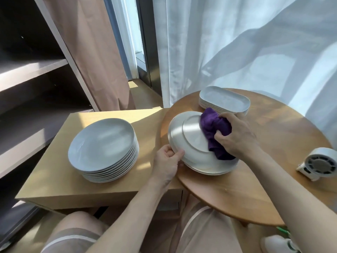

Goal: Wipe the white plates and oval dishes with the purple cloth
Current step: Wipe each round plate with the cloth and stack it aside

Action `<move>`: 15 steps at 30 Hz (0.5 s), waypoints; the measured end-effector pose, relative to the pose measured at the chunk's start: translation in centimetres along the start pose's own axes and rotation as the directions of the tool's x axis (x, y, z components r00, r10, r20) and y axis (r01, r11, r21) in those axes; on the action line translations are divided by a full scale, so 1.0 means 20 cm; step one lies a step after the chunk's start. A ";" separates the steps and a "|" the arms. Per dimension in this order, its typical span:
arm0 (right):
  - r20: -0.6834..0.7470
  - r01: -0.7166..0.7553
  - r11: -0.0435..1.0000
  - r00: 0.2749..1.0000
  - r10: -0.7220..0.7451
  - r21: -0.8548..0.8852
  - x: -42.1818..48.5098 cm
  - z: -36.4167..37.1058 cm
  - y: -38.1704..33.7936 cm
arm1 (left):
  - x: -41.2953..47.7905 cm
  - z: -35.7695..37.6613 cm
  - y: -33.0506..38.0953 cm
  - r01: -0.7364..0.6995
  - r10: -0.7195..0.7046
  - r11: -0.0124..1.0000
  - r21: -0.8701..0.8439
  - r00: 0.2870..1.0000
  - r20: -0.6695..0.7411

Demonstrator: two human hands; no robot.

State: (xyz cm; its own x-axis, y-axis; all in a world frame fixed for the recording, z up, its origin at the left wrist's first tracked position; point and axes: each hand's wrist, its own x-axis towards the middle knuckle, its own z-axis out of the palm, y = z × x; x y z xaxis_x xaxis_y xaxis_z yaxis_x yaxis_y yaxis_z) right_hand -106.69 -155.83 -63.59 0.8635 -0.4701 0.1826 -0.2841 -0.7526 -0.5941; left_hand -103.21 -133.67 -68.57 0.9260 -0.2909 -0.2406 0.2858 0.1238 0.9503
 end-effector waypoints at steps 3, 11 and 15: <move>0.050 0.024 0.998 0.999 -0.021 -0.056 -0.10 -0.01 0.01 | 0.00 0.01 -0.01 -0.017 0.018 0.999 0.028 1.000 -0.026; 0.174 0.088 0.995 0.980 -0.094 0.037 -0.26 -0.05 -0.07 | -0.04 -0.04 -0.03 -0.027 0.028 0.995 0.100 1.000 -0.002; 0.163 0.221 0.970 0.958 -0.235 0.102 -0.25 0.02 -0.21 | -0.06 -0.03 -0.02 -0.019 0.018 0.999 0.033 1.000 0.024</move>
State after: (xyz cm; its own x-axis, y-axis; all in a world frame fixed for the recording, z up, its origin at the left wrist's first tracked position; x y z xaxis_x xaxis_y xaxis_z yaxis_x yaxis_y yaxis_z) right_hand -109.72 -150.16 -62.30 0.9621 -0.1984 0.1872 -0.0423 -0.7865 -0.6162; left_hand -104.23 -132.75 -68.85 0.9248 -0.3114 -0.2186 0.2602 0.0983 0.9606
